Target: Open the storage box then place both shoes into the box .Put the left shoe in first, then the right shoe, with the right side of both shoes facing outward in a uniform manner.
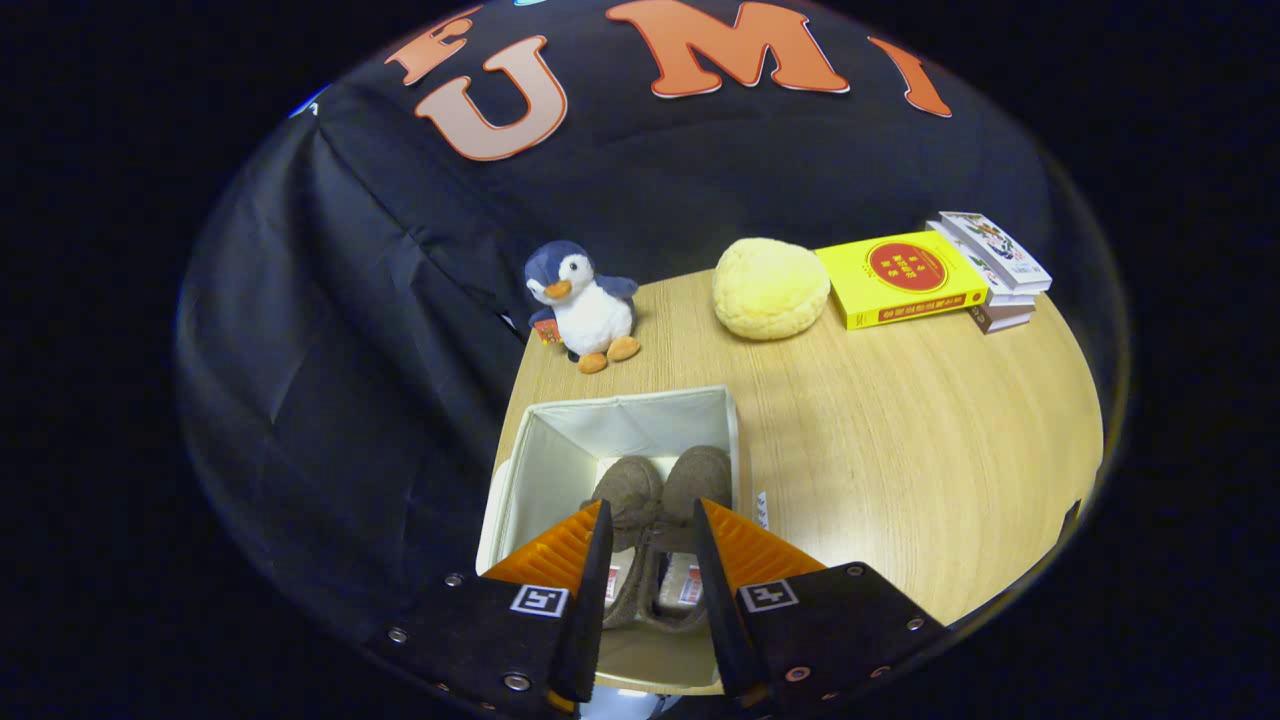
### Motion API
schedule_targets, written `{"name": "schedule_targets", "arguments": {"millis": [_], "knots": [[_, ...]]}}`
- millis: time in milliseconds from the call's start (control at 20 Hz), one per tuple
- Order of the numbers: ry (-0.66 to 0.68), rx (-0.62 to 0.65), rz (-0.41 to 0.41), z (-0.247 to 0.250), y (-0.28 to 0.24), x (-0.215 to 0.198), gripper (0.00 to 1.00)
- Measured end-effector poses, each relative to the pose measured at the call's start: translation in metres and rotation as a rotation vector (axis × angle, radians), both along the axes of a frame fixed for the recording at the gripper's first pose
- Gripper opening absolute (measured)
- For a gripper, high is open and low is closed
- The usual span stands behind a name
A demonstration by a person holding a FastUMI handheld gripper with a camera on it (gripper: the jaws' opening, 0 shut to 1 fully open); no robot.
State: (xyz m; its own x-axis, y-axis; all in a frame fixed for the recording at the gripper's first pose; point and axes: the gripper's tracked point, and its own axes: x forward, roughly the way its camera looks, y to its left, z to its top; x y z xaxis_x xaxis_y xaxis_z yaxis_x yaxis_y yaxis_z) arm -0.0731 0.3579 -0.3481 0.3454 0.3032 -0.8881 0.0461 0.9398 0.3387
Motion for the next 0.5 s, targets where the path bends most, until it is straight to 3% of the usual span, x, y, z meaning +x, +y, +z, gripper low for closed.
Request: {"name": "schedule_targets", "arguments": {"millis": [500], "knots": [[-0.289, 0.041, 0.040, 0.100, -0.099, 0.036, 0.79]]}}
